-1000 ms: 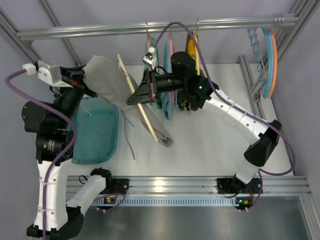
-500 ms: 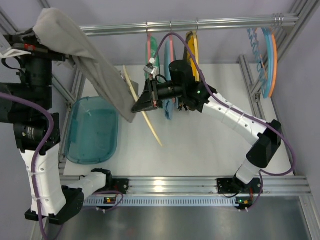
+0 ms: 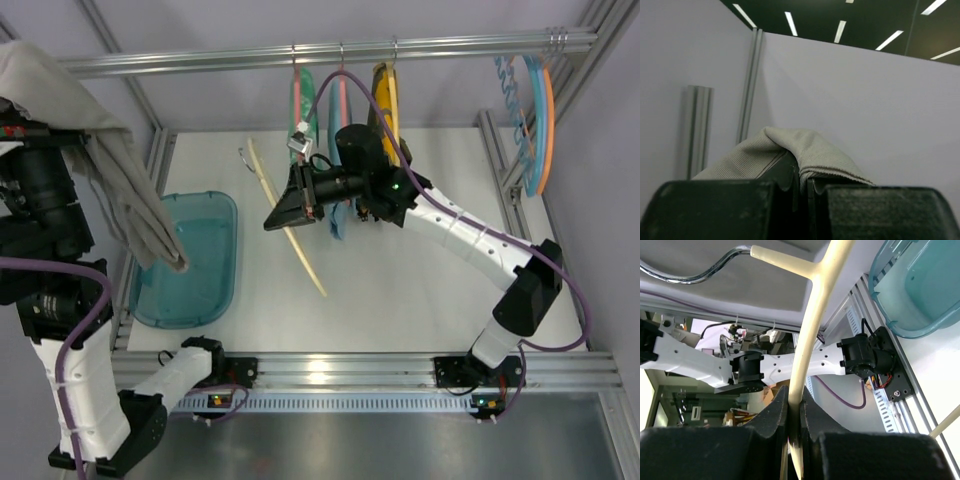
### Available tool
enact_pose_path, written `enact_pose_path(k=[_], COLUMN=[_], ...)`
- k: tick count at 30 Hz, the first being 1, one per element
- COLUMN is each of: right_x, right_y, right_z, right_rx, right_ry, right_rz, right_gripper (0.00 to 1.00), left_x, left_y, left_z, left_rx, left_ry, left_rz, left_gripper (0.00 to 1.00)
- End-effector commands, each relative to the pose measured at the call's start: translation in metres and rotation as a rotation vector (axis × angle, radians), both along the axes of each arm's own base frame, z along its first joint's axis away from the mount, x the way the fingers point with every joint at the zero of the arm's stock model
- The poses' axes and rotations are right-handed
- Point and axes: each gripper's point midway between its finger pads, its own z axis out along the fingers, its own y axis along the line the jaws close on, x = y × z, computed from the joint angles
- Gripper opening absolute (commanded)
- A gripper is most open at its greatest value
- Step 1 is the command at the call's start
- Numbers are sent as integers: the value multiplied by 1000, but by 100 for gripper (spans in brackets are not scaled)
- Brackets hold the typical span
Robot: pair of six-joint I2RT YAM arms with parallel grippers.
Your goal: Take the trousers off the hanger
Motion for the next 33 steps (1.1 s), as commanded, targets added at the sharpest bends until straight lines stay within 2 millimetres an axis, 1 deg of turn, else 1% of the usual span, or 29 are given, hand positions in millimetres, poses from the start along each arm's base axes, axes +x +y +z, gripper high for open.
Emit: enact_pose_path(k=[1,2,3,4,5,6,7,8,9,11,12,14,15,17,18,20,21,22,24,25,26,27,28,29,31,32,33], right_x=[-14,-17,-19,-21,-24,-26,-27,-29,-30,-31,-31,-30,-30,-31,-30,-31,-32,-33,-35,-36,-38,-39,-41,-42,-45,-45,-46], right_y=[-3,-3,-4,-4,-3,-3,-3,-3,-3,-2,-2,-1,-1,-1,-1,-2,-4,-4,-6,-7,-9,-11,-13,-14,-17,-18,-20], right_z=[40,42,43,44,46,46,48,49,51,52,53,53,54,55,56,59,60,60,61,62,64,65,66,66,69,69,71], right_rx=[114,120,123,127,133,134,141,145,148,150,149,149,152,156,156,163,166,166,167,171,175,177,180,180,184,186,188], right_ry=[-112,-121,-124,-130,-138,-141,-147,-149,-151,-161,-167,-175,-181,-191,-194,-206,-210,-210,-209,-214,-219,-225,-229,-233,-240,-247,-253], right_rz=[48,59,64,69,85,91,96,104,105,109,109,110,112,116,115,115,117,118,122,123,125,127,130,134,136,136,135], right_gripper=[0,0,0,0,0,0,0,0,0,0,0,0,0,0,0,0,0,0,0,0,0,0,0,0,0,0,0], left_x=[-5,-4,-12,-12,1,-7,-4,7,3,5,10,14,20,27,33,38,44,45,50,57,56,57,62,60,61,62,62], left_y=[22,28,32,35,40,44,47,50,52,56,57,61,63,68,71,73,73,74,74,73,72,70,65,65,63,64,65], left_z=[-19,-30,-36,-45,-65,-72,-84,-104,-112,-127,-143,-158,-174,-192,-212,-230,-248,-257,-284,-314,-326,-348,-374,-385,-416,-438,-447], left_rx=[13,6,4,17,3,-5,-9,-4,-7,-6,5,14,21,45,56,75,93,96,106,129,121,110,124,120,120,127,128], left_ry=[18,46,50,72,114,116,142,193,199,229,262,288,324,371,419,463,504,526,594,674,697,758,816,836,909,959,984], left_rz=[155,188,209,235,269,287,303,326,337,358,373,401,420,464,491,504,507,513,512,501,491,467,436,429,413,422,426], left_gripper=[0,0,0,0,0,0,0,0,0,0,0,0,0,0,0,0,0,0,0,0,0,0,0,0,0,0,0])
